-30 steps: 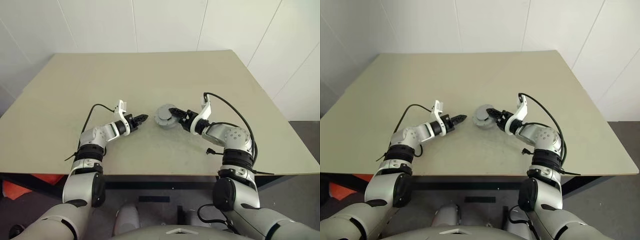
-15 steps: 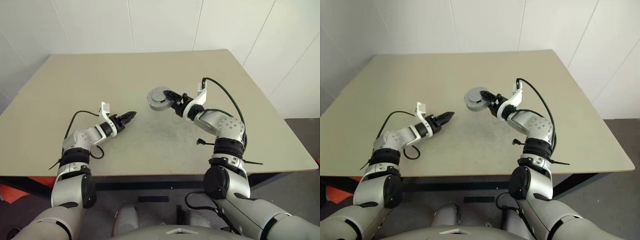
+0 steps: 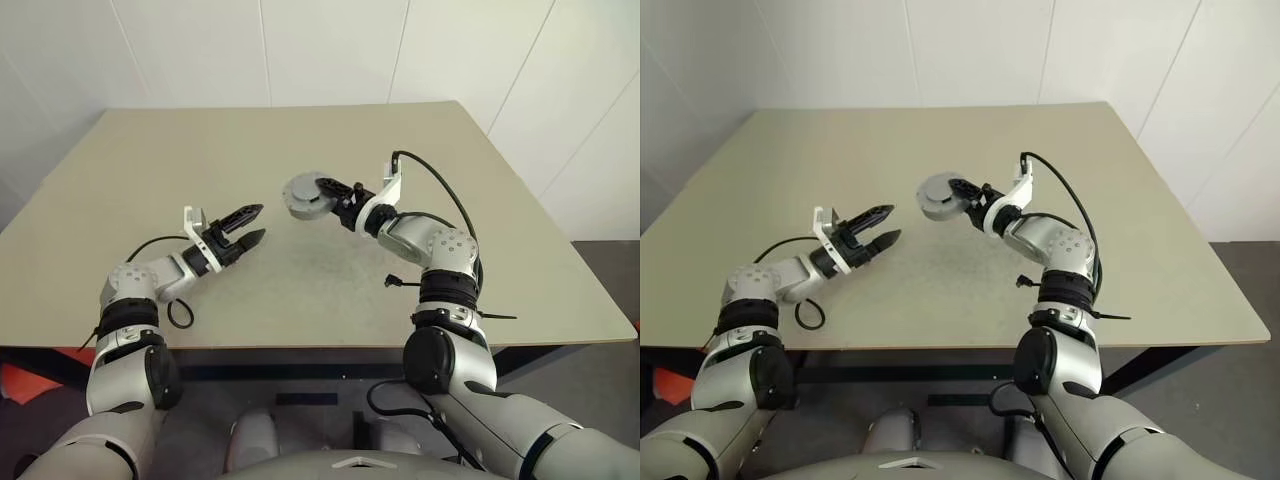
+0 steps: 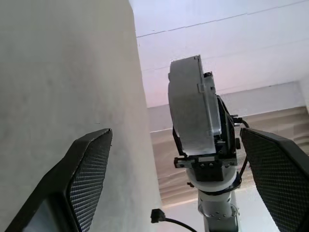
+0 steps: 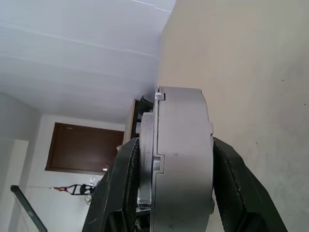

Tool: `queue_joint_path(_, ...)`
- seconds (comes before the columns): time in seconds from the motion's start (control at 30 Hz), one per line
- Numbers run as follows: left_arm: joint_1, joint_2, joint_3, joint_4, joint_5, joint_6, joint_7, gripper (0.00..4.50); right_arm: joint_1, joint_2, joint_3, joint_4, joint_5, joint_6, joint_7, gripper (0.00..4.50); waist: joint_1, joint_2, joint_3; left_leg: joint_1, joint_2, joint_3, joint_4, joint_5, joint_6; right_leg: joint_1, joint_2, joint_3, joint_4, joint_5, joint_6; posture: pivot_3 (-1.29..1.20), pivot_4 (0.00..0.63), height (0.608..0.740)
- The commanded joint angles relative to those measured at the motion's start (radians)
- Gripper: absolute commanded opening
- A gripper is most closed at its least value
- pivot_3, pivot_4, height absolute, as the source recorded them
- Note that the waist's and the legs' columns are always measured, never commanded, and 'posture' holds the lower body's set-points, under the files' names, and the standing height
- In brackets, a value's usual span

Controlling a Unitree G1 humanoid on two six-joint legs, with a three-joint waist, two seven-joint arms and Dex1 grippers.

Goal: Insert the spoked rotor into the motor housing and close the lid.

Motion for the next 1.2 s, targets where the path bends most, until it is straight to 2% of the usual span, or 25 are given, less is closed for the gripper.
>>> queue_joint_path(0.03,-0.037,-0.015,0.032,0.014,-0.042,0.023,0.02,4.49,-0.009,0.022,0.021,-0.067,0.074,0.03,0.005,2.11,0.0,0.0,0.0,0.0,0.0,0.0,0.001,0.0,0.0,0.0,0.0,0.0,0.001,-0.001,-0.001,0.0,0.0,0.74)
queue_joint_path(0.57,-0.102,-0.1,0.037,0.059,-0.055,0.004,0.06,4.49,0.031,0.042,0.071,-0.147,0.142,0.074,-0.014,2.11,0.002,0.0,0.0,-0.001,0.0,-0.001,0.004,0.0,0.0,0.0,0.0,0.0,0.002,0.001,0.002,0.0,0.0,0.74)
queue_joint_path(1.07,-0.14,-0.125,0.025,0.096,-0.048,-0.041,0.043,4.49,0.039,0.035,0.093,-0.153,0.141,0.062,-0.013,2.11,0.002,0.0,0.0,-0.002,0.001,-0.001,0.006,0.0,0.0,0.0,0.0,0.0,0.002,0.001,0.002,0.0,0.0,0.74)
queue_joint_path(1.17,-0.143,-0.128,0.021,0.101,-0.046,-0.05,0.039,3.91,0.041,0.033,0.095,-0.153,0.14,0.06,-0.011,2.11,0.003,0.0,0.0,-0.002,0.001,-0.001,0.006,0.0,0.0,0.0,0.0,0.0,0.002,0.001,0.002,0.0,0.0,0.74)
queue_joint_path(1.2,-0.144,-0.129,0.021,0.103,-0.047,-0.052,0.037,3.54,0.042,0.032,0.096,-0.153,0.14,0.06,-0.01,2.11,0.003,0.0,0.0,-0.002,0.001,-0.001,0.006,0.0,0.0,0.0,0.0,0.0,0.002,0.001,0.002,0.0,0.0,0.74)
